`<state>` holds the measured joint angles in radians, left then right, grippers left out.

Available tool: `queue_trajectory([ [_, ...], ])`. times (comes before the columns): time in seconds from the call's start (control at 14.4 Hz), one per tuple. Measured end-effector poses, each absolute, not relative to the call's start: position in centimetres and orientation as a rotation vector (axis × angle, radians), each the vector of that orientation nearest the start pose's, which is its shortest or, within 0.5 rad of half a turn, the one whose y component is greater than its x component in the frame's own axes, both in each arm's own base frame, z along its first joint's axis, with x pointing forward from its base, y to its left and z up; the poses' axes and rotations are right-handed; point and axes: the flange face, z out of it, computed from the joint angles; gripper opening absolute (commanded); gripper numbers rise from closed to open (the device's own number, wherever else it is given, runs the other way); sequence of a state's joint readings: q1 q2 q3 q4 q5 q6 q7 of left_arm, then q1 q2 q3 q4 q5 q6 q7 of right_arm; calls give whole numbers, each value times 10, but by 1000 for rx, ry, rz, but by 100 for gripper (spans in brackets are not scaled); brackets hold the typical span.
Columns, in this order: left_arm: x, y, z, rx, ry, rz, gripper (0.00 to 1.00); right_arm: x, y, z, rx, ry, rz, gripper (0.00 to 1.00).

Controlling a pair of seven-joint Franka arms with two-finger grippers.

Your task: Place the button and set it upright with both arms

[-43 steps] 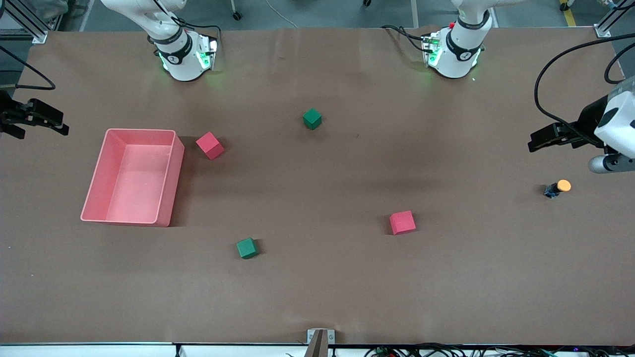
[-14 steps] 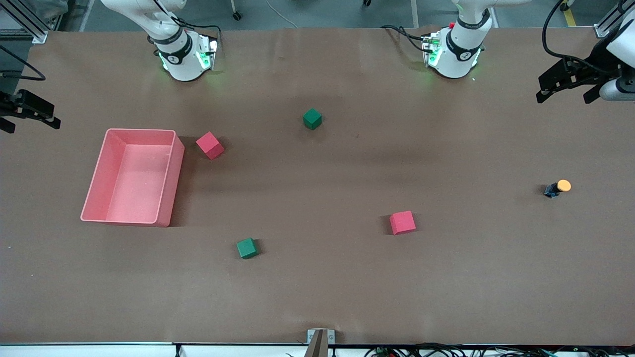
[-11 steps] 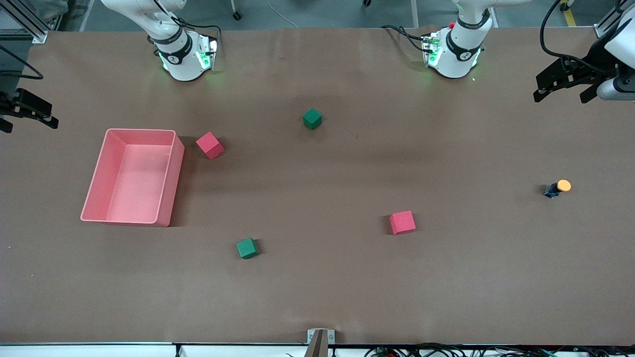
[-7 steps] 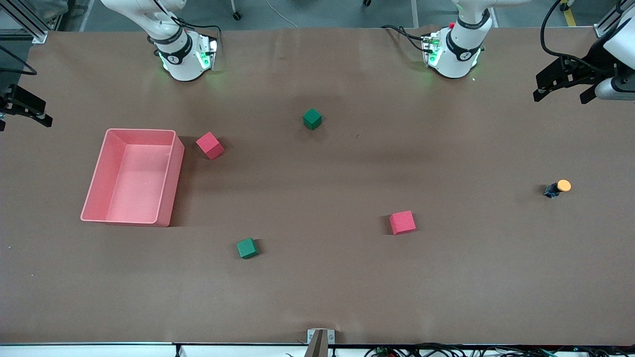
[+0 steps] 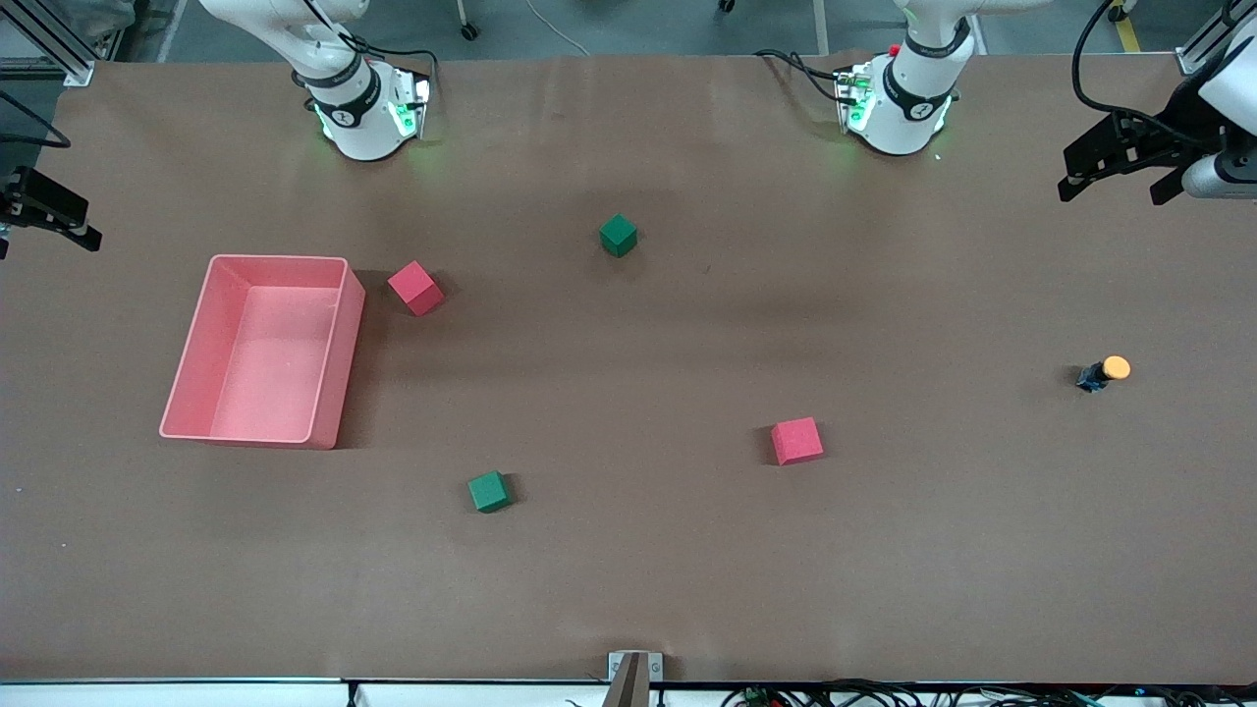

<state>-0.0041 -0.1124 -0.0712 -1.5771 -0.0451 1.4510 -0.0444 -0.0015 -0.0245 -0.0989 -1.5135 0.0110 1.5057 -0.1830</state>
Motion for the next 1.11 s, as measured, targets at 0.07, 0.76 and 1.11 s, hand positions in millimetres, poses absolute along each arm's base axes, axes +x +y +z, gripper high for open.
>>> queue_trajectory([
  [0.07, 504, -45, 671, -3176, 54, 24, 100, 538, -54, 659, -3128, -131, -29, 100],
  [0.76, 503, -45, 672, -3123, 61, 16, 100, 538, -55, 659, -3114, -124, -30, 100],
  [1.11, 503, -46, 672, -3121, 64, 15, 100, 538, -60, 658, -3103, -106, -32, 100],
])
